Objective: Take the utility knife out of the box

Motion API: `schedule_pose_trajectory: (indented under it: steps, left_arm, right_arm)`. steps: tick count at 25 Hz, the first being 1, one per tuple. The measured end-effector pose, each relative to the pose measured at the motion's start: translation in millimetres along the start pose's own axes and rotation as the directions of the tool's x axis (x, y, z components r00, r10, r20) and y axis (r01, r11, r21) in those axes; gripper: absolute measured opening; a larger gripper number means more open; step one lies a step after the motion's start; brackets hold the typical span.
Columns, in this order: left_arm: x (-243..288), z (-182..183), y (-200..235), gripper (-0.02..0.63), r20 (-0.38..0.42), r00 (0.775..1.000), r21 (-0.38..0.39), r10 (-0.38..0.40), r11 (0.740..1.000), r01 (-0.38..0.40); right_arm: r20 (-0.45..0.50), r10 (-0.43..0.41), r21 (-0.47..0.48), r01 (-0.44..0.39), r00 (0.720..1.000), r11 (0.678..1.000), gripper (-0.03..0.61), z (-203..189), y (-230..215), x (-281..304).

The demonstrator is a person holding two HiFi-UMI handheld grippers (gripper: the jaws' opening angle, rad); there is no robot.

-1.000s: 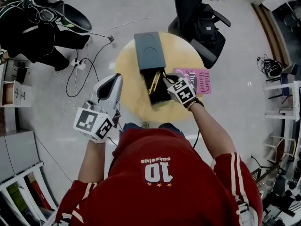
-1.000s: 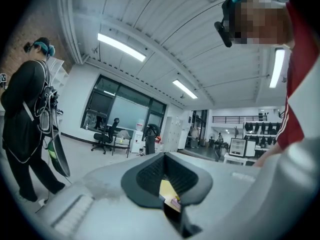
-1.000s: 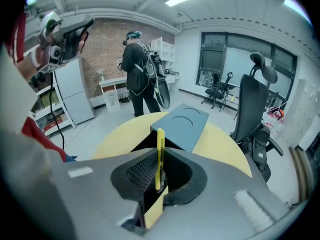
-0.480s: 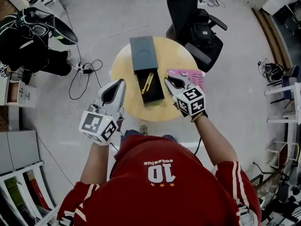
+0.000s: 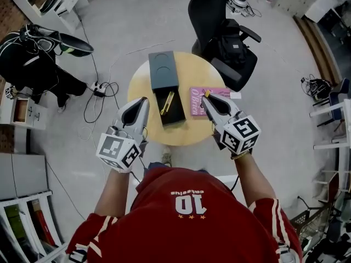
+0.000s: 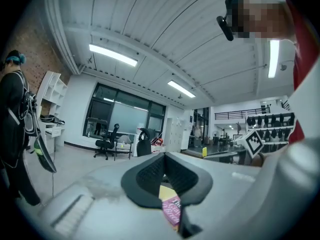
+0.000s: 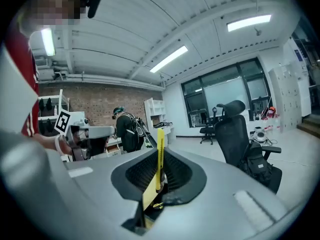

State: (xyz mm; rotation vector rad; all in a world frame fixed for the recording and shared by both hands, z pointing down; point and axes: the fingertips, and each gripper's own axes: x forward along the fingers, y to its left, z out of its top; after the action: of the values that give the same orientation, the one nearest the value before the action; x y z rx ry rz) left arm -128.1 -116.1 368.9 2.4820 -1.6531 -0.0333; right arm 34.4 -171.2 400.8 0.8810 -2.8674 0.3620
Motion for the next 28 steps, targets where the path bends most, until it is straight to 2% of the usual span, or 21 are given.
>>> schedule_pose_trajectory:
  steps: [5, 9, 12, 15, 21, 26, 28]
  left_arm:
    - [3.9, 9.4, -20.5, 0.003, 0.012, 1.000, 0.023, -0.018, 1.000, 0.018]
    - [5.1, 17.9, -31.2, 0.003, 0.032, 0.999, 0.025, -0.025, 0.999, 0.024]
    - [4.8, 21.1, -38.3, 0.003, 0.031, 0.999, 0.044, -0.030, 0.999, 0.028]
    - [4.7, 23.2, -45.2, 0.003, 0.030, 0.999, 0.068, -0.038, 0.997, 0.036]
    - [5.2, 26.6, -49.3, 0.003, 0.039, 0.999, 0.076, -0.036, 0.997, 0.033]
    - [8.0, 25.4, -51.9, 0.033, 0.026, 0.998, 0.090, -0.051, 0.995, 0.048]
    - [9.1, 24.1, -53.1, 0.064, 0.020, 0.998, 0.094, -0.059, 0.994, 0.057]
  right_arm:
    - [0.100, -0.010, -0.010, 0.011, 0.995, 1.000, 0.029, 35.0, 2.7, -34.0]
    - [0.138, 0.025, 0.039, -0.030, 0.990, 0.999, 0.029, 52.7, 8.8, -49.3]
    - [0.168, 0.032, 0.026, -0.037, 0.985, 0.999, 0.029, 64.1, 13.9, -58.2]
    - [0.177, 0.030, -0.006, -0.030, 0.984, 1.000, 0.029, 69.9, 13.2, -66.4]
    - [0.202, 0.019, -0.006, -0.019, 0.979, 1.000, 0.029, 79.7, 7.2, -74.9]
    - [0.198, 0.030, -0.001, -0.030, 0.980, 1.000, 0.029, 77.4, 8.8, -74.0]
    - [0.196, 0.030, -0.002, -0.031, 0.980, 1.000, 0.029, 76.0, 9.0, -74.0]
